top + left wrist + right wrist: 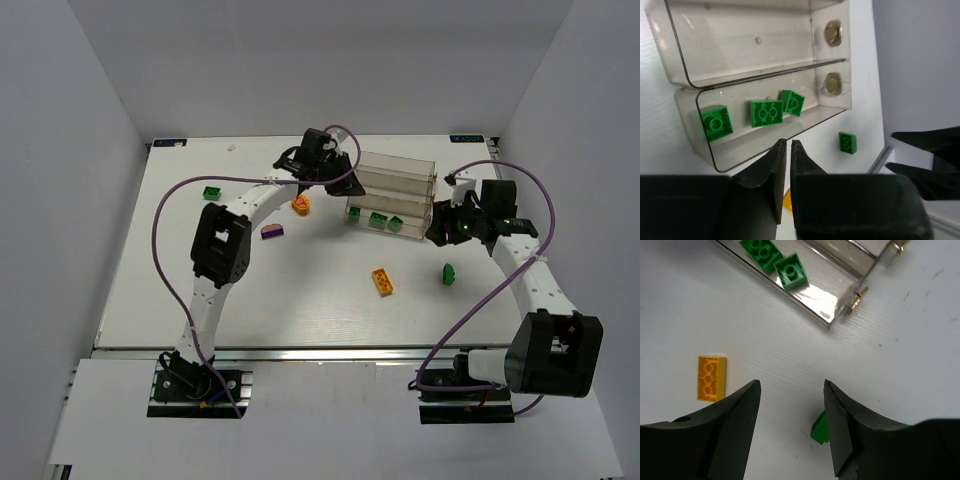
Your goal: Sort the legos into containers by color
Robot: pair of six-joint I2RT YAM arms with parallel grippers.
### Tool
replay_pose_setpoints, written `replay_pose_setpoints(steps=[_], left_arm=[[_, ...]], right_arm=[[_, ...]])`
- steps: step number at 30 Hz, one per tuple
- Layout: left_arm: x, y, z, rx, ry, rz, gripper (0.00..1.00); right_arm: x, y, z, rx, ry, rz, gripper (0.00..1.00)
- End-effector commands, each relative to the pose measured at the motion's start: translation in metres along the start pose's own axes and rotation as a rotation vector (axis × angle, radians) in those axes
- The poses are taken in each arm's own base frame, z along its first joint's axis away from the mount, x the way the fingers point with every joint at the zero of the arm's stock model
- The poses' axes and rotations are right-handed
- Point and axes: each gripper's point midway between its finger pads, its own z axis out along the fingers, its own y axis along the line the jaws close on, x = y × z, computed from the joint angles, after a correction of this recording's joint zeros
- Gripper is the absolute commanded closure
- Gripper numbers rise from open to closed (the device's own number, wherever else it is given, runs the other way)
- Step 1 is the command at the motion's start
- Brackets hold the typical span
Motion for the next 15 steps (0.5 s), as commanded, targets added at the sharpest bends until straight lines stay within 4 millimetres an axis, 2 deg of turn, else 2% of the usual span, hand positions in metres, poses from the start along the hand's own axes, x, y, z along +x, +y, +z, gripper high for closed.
replay_pose_setpoints(steps=[1,3,4,5,6,7,8,10,12,14,15], left_arm=[[-0.062,-0.069,-0.077,0.088,-0.214,0.112,0.82],[-0.06,-0.07,-0.102,0.065,-0.251,0.131,0.84],[-0.056,-0.07,-0.109,0.062,-0.257,0.137,0.78],[-0.04,-0.047,-0.109,0.014,-0.237,0.108,0.69],[-0.041,-0.056,-0.133,0.017,-0.276,0.12,0.57],[-0.034,-0.053,-0.14,0.008,-0.28,0.117,0.38],[-0.018,-0.039,-0.153,-0.03,-0.285,0.1,0.32],[-0.005,-0.026,-0.166,-0.068,-0.294,0.086,0.25],[0.012,-0.007,-0.185,-0.128,-0.311,0.056,0.23],[0.023,0.006,-0.196,-0.174,-0.315,0.036,0.21],[0.031,0.022,-0.201,-0.223,-0.313,0.016,0.21]], right_arm=[[0.031,-0.018,0.001,0.106,0.12,0.052,0.41],[0.045,-0.027,0.004,0.161,0.175,0.116,0.42],[0.051,-0.033,0.004,0.195,0.203,0.124,0.41],[0.06,-0.035,0.006,0.209,0.241,0.144,0.37],[0.066,-0.039,0.006,0.232,0.263,0.161,0.36],[0.071,-0.039,0.008,0.232,0.281,0.17,0.35],[0.075,-0.039,0.008,0.234,0.291,0.177,0.26],[0.079,-0.037,0.011,0.231,0.297,0.18,0.2],[0.086,-0.037,0.013,0.236,0.312,0.195,0.2],[0.096,-0.04,0.015,0.255,0.338,0.218,0.21],[0.104,-0.044,0.015,0.293,0.364,0.231,0.22]])
